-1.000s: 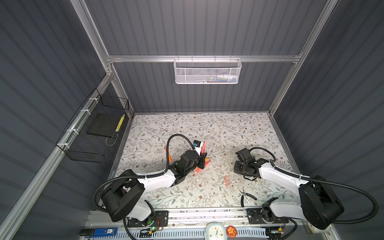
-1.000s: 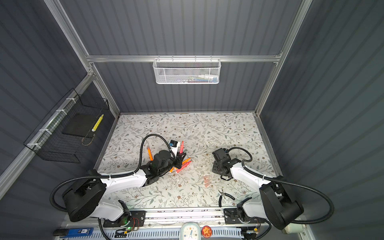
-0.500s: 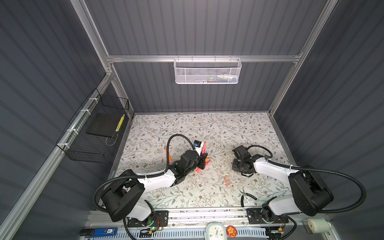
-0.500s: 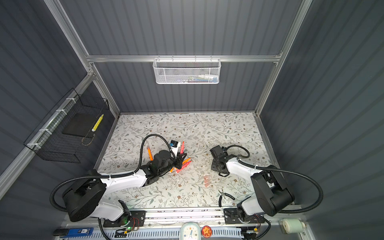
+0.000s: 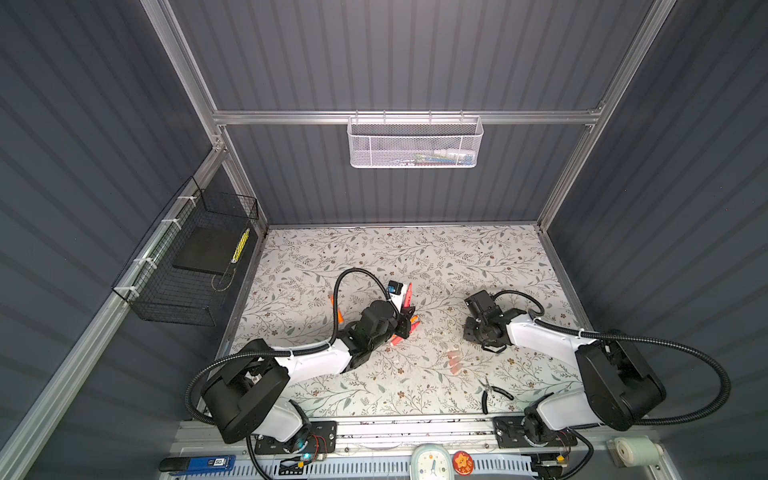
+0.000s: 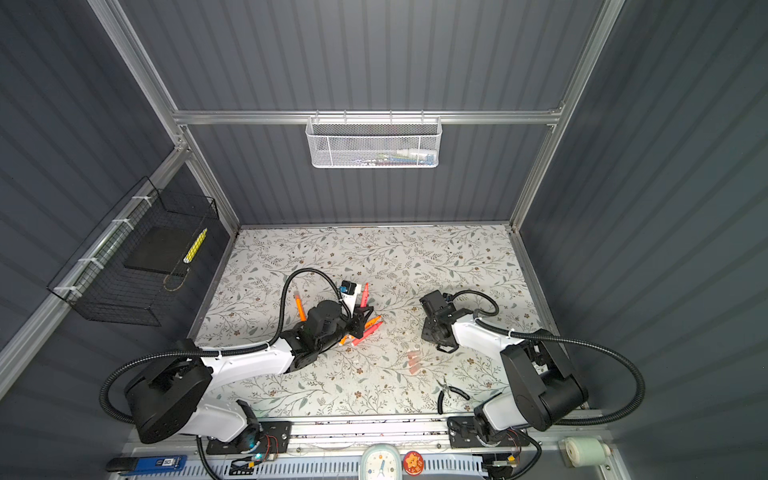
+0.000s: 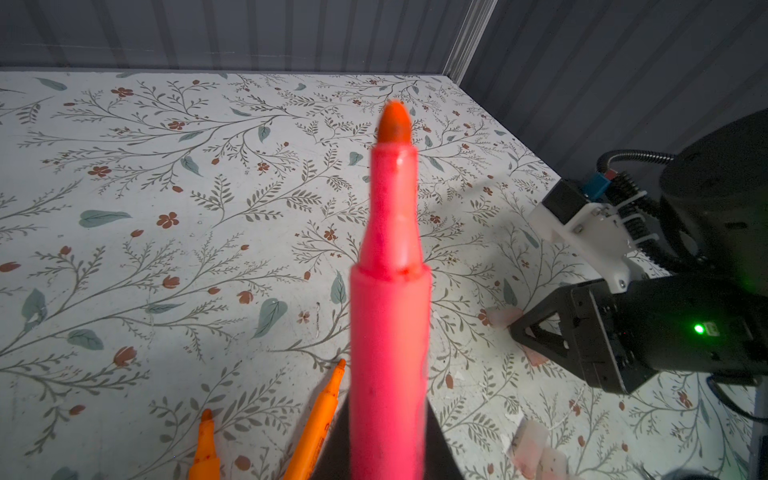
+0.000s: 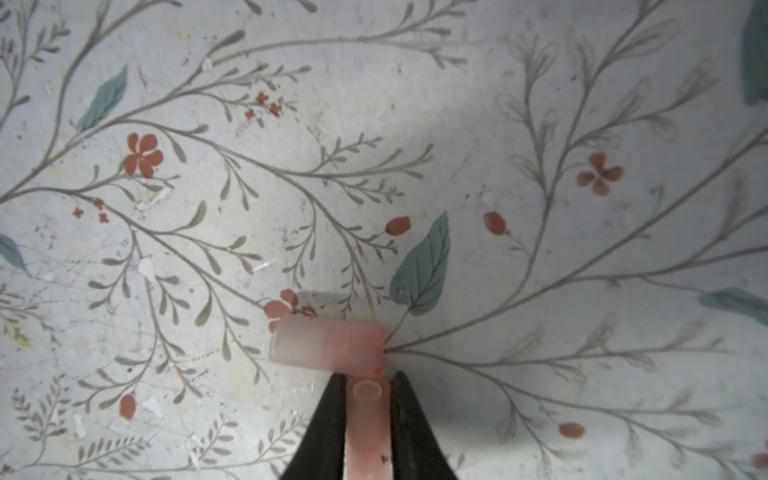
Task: Insert the pens into the pen caps
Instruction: 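Close the right gripper on a translucent pink cap and lift it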
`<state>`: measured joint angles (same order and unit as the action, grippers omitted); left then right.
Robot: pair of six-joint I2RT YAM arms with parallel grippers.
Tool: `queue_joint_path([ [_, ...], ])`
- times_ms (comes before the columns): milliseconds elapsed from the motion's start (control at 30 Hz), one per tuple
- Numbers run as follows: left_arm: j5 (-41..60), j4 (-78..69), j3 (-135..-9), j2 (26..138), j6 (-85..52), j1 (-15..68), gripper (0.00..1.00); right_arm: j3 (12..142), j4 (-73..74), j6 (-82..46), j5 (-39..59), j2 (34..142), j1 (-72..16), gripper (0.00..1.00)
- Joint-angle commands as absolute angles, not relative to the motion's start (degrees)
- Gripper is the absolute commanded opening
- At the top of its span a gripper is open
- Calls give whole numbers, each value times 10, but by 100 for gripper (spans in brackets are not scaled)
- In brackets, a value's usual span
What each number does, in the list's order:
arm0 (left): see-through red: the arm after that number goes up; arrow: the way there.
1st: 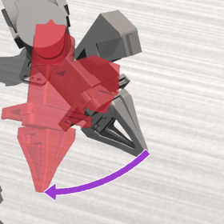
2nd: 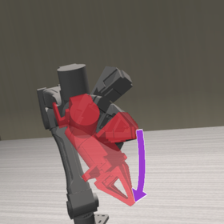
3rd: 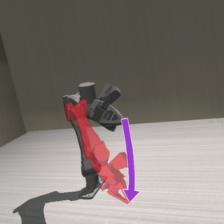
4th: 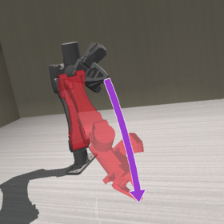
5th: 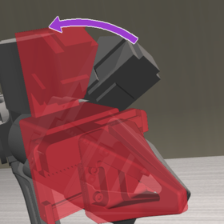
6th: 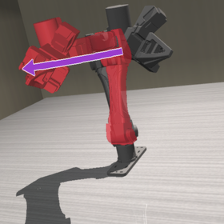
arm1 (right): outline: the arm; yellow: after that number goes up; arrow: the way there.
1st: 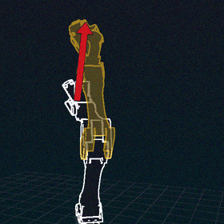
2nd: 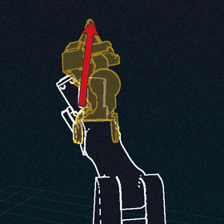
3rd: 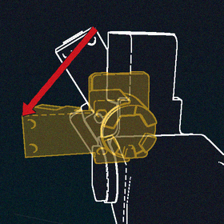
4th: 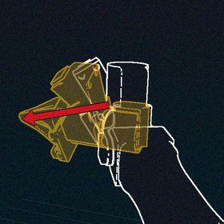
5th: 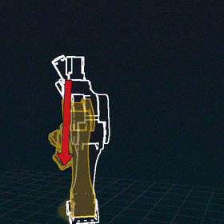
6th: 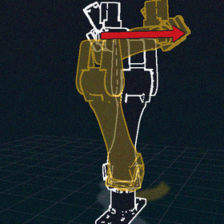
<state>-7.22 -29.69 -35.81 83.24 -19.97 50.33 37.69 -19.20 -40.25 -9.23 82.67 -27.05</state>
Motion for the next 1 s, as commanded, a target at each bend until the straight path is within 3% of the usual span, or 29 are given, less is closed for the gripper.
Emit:
queue_joint_path([
  [0, -65, -310, -367, 827, -195, 507, 0, 364, -201, -410, -94, 808, -269, 16],
  [400, -51, -313, -371, 836, -194, 507, 0, 318, -188, -418, -114, 679, -269, 9],
  [767, -5, -328, -373, 843, -192, 507, 0, 264, -138, -394, -73, 506, -269, 6],
  [967, 29, -339, -376, 849, -188, 507, 0, 299, -92, -401, -31, 446, -268, 5],
])
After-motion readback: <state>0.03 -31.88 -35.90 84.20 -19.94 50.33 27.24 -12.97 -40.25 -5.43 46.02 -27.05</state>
